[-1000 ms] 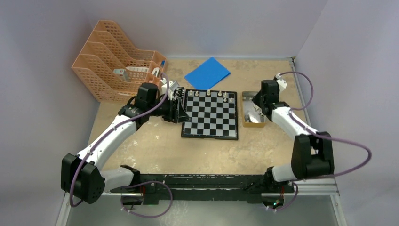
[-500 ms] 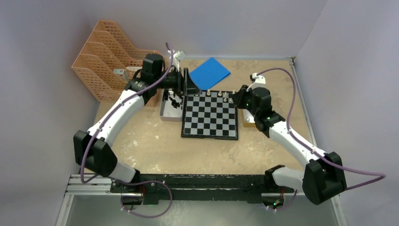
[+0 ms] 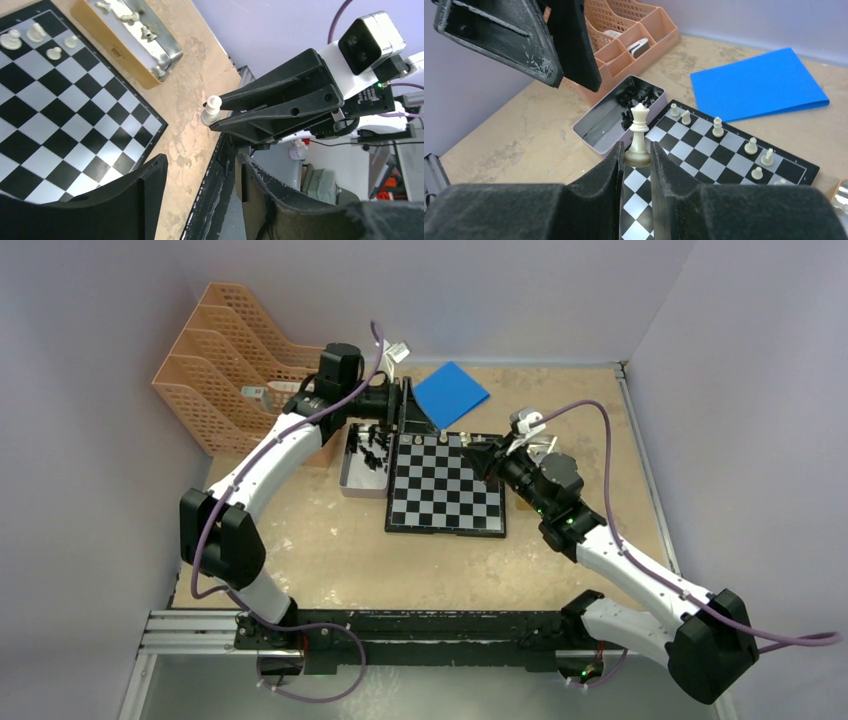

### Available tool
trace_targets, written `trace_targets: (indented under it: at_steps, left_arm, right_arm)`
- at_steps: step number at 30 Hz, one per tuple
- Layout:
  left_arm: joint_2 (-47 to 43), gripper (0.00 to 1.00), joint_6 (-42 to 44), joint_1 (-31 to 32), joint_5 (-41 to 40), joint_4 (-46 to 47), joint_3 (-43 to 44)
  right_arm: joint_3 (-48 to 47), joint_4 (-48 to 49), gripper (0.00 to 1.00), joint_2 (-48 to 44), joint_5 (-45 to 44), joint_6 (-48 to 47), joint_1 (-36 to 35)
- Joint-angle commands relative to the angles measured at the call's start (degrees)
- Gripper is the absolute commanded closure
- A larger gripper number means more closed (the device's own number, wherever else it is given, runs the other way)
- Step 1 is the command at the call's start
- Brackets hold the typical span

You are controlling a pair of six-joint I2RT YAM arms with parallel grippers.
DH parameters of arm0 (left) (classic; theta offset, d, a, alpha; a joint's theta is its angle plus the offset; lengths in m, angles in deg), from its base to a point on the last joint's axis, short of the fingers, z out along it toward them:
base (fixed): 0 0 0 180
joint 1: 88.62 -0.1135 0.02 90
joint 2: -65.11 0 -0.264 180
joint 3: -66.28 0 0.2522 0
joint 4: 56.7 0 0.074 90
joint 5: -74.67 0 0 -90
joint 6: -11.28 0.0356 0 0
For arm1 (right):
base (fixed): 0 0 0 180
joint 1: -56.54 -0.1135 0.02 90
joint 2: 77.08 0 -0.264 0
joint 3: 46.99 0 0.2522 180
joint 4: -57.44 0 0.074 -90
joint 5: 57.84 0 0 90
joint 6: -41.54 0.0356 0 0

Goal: Set up the chess pieces on the board
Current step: Place the chess piece on the chessboard.

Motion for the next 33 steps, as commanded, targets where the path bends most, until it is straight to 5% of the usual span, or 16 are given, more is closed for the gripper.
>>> trace_targets:
  at_steps: [1, 26, 33]
  left_arm:
    - [0.34, 0.47, -2.77, -0.15, 6.73, 5.55, -0.76]
    - [7.52, 0.5, -7.91, 2.56, 10.64, 10.53, 3.03]
    - [7.99, 0.58, -6.98, 3.54, 10.92, 9.93, 2.73]
  right_arm:
    - [0.41, 6.19, 0.83, -1.19, 2.22, -2.56, -0.96]
    - [-1.87, 4.29, 0.83, 0.9, 5.51, -4.76, -2.26]
    - [-2.39, 4.65, 0.83, 2.19, 5.28, -4.33, -2.32]
